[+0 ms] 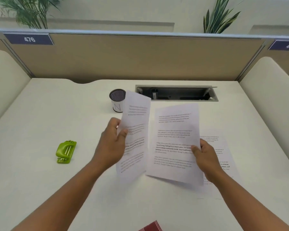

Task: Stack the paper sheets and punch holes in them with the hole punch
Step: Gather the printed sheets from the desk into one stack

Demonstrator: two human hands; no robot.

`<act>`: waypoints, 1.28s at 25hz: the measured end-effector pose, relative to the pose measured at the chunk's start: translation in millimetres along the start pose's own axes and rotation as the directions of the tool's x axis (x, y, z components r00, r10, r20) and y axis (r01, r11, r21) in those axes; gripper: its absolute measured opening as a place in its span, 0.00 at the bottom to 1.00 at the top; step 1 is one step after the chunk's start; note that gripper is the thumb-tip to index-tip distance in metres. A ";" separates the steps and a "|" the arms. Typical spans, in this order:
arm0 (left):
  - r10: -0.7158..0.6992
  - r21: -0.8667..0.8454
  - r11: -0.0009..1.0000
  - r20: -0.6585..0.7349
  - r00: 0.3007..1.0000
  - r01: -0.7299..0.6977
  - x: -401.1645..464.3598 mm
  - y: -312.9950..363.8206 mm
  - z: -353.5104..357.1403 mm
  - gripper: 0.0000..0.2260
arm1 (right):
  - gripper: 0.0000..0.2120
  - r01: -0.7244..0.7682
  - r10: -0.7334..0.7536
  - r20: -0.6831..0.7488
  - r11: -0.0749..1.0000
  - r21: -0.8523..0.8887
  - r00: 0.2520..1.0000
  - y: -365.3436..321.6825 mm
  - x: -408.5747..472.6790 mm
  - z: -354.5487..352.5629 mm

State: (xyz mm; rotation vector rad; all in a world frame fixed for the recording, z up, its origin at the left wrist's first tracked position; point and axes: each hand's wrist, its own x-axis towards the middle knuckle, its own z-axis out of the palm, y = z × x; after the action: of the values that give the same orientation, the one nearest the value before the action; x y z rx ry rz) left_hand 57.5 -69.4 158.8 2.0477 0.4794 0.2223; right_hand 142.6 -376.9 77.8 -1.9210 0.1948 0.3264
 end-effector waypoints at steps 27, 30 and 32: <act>-0.359 -0.591 0.693 0.214 0.909 0.413 17.7 -46.3 17.9 0.12 | 0.23 -0.358 0.055 0.557 0.817 0.452 0.829 -31.0 -24.2 22.1; -0.350 -0.608 0.672 0.242 0.905 0.423 15.4 -44.7 22.4 0.14 | 0.14 -0.223 0.016 0.509 0.911 0.348 0.860 -22.7 -25.6 28.2; -0.340 -0.608 0.640 0.325 0.882 0.470 14.7 -46.7 25.0 0.14 | 0.14 -0.205 0.025 0.458 0.916 0.346 0.888 -18.9 -28.5 32.1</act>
State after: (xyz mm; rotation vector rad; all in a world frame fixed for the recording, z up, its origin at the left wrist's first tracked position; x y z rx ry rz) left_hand 68.2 -62.5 105.3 1.1799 0.6256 -0.0720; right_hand 116.7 -340.7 92.7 -1.3998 0.0612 0.7458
